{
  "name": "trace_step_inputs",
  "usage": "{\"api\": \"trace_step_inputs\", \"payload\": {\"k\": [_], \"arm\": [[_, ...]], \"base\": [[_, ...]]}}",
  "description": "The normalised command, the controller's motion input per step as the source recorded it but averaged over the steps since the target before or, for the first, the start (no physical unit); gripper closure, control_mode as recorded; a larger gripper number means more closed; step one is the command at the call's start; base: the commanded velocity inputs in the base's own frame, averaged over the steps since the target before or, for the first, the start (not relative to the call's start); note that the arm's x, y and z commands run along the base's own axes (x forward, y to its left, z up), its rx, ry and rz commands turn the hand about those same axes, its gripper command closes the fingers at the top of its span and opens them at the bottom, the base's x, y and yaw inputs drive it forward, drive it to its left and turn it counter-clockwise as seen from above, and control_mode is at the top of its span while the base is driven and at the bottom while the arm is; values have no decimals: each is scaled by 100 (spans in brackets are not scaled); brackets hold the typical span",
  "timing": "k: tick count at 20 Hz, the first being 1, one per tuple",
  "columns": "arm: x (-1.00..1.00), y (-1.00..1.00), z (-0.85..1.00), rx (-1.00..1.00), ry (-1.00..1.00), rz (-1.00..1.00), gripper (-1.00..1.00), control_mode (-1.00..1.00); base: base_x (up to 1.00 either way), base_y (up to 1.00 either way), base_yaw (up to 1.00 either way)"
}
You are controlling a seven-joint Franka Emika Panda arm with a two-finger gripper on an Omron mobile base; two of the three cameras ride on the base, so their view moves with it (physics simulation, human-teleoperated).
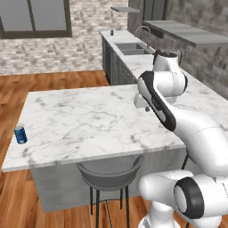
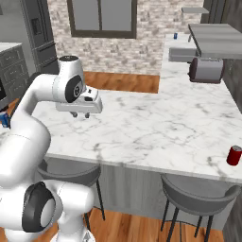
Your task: Four empty soda cans are scattered around the kitchen. Gather all the cans and cluster them next to the stove for recycling.
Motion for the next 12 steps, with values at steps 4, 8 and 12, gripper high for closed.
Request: {"api": "trace_step_inputs", "payload": {"k": [4, 8, 12], "arm": [[-19, 0, 0, 0, -3, 0, -100, -100], [-56, 0, 0, 0, -13, -1, -100, -100], [-55, 0, 0, 0, -11, -4, -100, -100]], "base": [[0, 0, 0], [0, 0, 0], [0, 0, 0]]}}
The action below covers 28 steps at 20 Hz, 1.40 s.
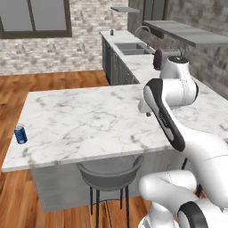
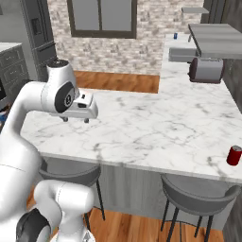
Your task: Four empty soda cans are scattered around the kitchen. Gather all the cans and cluster them next to the stove for recycling.
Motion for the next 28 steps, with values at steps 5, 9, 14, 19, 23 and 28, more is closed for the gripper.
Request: {"api": "trace_step_inputs", "payload": {"k": [5, 9, 14, 19, 23, 28], "arm": [[-58, 0, 1, 0, -15, -5, -100, -100], [-67, 0, 0, 0, -15, -3, -100, -100], [-76, 0, 0, 0, -11, -6, -100, -100], [-70, 0, 0, 0, -12, -8, -100, -100], [-52, 0, 0, 0, -6, -6, -100, -100], [-30, 0, 0, 1, -1, 0, -100, -100]], "base": [[0, 0, 0], [0, 0, 0], [0, 0, 0], [0, 0, 0], [0, 0, 0], [0, 0, 0]]}}
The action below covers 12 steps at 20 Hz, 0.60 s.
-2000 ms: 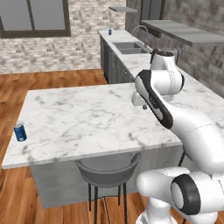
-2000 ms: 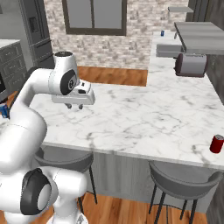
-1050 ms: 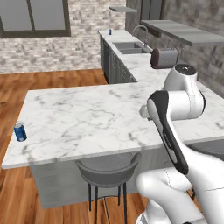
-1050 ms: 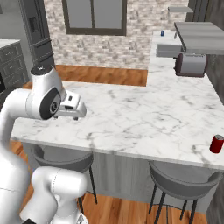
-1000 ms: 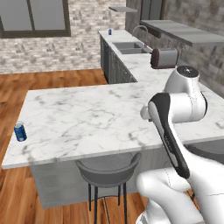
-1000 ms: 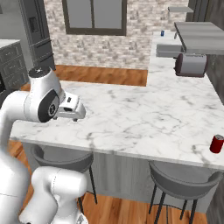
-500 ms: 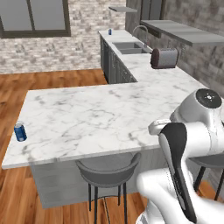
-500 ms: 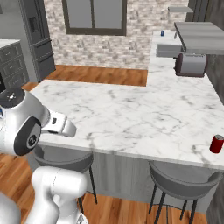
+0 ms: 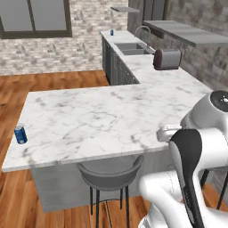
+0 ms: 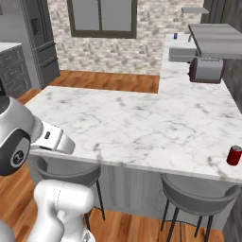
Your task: Four empty soda cans are scattered around the kitchen. Gather all the cans and cluster them next to the stove for recycling.
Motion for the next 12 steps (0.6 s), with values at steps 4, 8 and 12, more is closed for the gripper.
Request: {"api": "trace_step_inputs", "payload": {"k": [4, 8, 12], "arm": [[-31, 0, 0, 5, 0, 0, -100, -100], [-37, 0, 0, 7, 0, 0, -100, -100], [-40, 0, 0, 6, 0, 2, -100, -100]], "base": [[0, 0, 0], [0, 0, 0], [0, 0, 0]]}}
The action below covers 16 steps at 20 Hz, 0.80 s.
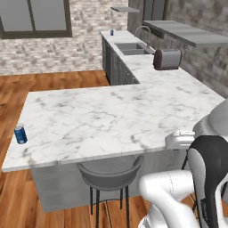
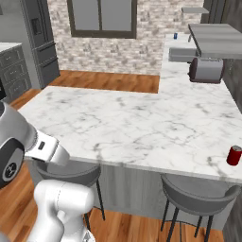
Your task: Four empty soda cans are scattered around the kitchen. Gather all the cans and cluster them next to the stove for recycling.
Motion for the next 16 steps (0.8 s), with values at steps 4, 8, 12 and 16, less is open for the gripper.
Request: {"api": "trace_step_inputs", "payload": {"k": [4, 8, 12, 16], "arm": [[-32, 0, 0, 3, 0, 2, -100, -100], [-25, 0, 0, 1, 0, 0, -100, 100], [0, 0, 0, 0, 0, 0, -100, 100], [0, 0, 0, 0, 0, 0, -100, 100]], "base": [[0, 0, 0], [-7, -1, 0], [-22, -35, 0], [-15, -58, 3]]}}
